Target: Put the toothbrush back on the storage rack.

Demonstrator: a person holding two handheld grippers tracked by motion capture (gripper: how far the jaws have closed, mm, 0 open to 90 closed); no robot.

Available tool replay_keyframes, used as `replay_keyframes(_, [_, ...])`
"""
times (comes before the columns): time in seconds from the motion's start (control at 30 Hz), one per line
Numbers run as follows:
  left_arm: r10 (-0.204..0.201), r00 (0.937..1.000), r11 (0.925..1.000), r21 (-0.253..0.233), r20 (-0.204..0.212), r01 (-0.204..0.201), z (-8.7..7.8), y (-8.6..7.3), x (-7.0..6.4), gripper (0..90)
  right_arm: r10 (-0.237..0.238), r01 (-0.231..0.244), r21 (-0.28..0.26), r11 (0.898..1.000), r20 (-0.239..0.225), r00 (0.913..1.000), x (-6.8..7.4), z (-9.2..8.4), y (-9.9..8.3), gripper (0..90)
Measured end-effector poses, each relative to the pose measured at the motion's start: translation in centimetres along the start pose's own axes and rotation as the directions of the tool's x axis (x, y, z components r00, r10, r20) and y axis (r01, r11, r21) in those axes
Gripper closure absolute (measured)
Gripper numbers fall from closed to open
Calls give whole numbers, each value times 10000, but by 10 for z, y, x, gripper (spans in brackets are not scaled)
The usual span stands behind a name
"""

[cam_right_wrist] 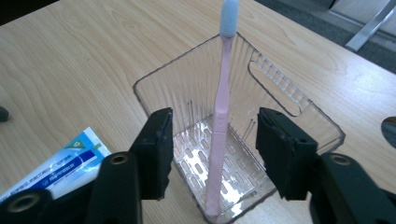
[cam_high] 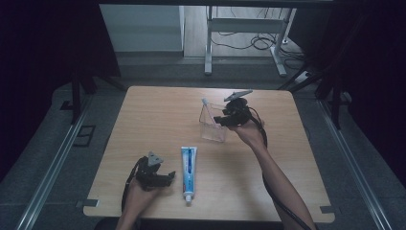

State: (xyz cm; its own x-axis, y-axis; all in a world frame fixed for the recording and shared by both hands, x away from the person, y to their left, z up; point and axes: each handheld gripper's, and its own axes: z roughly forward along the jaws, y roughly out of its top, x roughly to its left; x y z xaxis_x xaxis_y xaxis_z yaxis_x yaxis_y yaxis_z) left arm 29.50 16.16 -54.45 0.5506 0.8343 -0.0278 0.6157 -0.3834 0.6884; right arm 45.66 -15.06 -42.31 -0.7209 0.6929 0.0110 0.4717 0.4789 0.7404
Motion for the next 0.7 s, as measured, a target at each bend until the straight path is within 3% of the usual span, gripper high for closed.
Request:
replay_keyframes(0.17, [2, 10000, 10000, -1, 0, -2, 0, 0, 0, 133, -16, 13, -135, 9999, -274, 9996, 2, -10, -3, 350])
replay_keyframes(0.7, [2, 10000, 10000, 1, -8, -2, 0, 0, 0, 133, -559, 547, -582, 9968, -192, 9983, 9, -36, -16, 143])
